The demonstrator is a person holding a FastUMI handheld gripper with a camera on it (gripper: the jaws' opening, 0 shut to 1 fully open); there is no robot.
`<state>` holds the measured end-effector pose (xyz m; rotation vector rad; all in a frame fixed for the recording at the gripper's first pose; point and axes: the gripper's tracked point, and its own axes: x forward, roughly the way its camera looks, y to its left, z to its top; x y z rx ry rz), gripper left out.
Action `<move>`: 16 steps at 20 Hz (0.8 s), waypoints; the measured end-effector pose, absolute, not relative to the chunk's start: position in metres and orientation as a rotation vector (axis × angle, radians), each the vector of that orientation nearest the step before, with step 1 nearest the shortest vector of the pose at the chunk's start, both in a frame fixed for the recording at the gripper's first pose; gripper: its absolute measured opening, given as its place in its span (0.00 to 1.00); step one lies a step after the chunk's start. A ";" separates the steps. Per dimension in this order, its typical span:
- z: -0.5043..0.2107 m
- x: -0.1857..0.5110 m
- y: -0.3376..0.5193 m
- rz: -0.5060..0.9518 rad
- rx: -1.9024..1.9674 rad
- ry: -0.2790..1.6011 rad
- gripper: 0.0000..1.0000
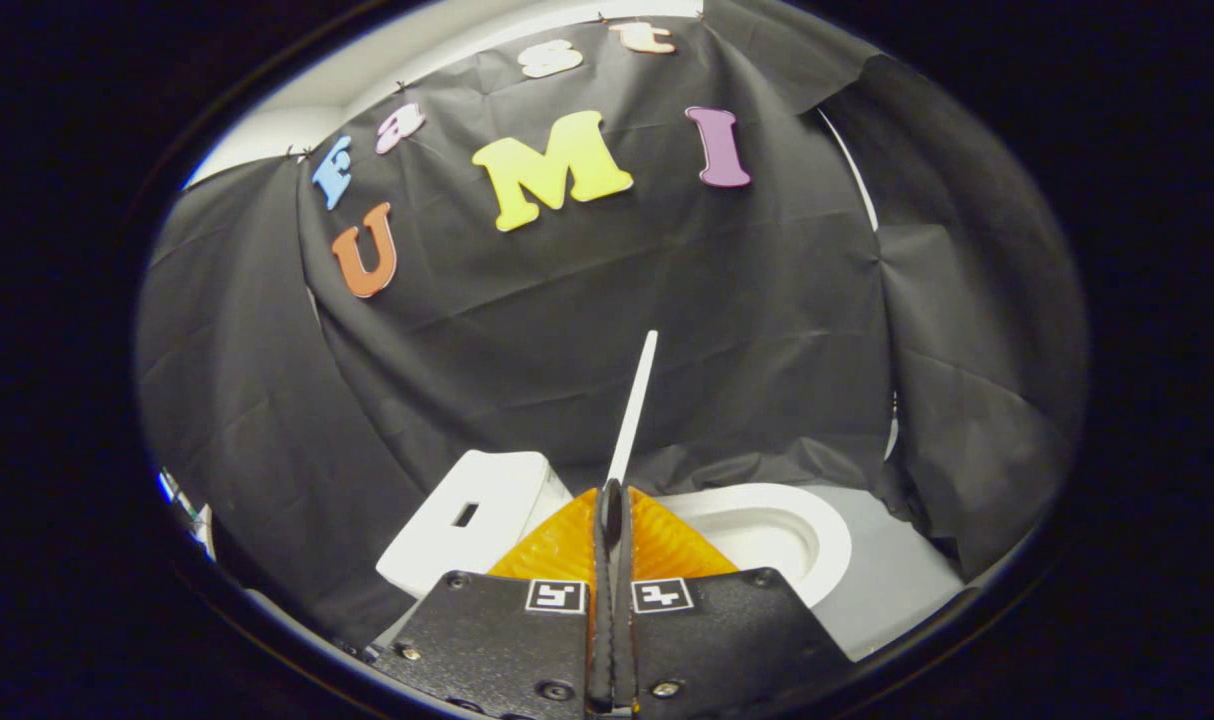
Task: Open the toilet lid.
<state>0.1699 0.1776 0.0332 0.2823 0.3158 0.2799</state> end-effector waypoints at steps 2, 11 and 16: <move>0.037 0.168 0.189 0.283 0.257 0.308 0.04; 0.054 0.161 0.250 0.303 0.119 0.241 0.04; 0.056 0.158 0.277 0.287 0.053 0.200 0.04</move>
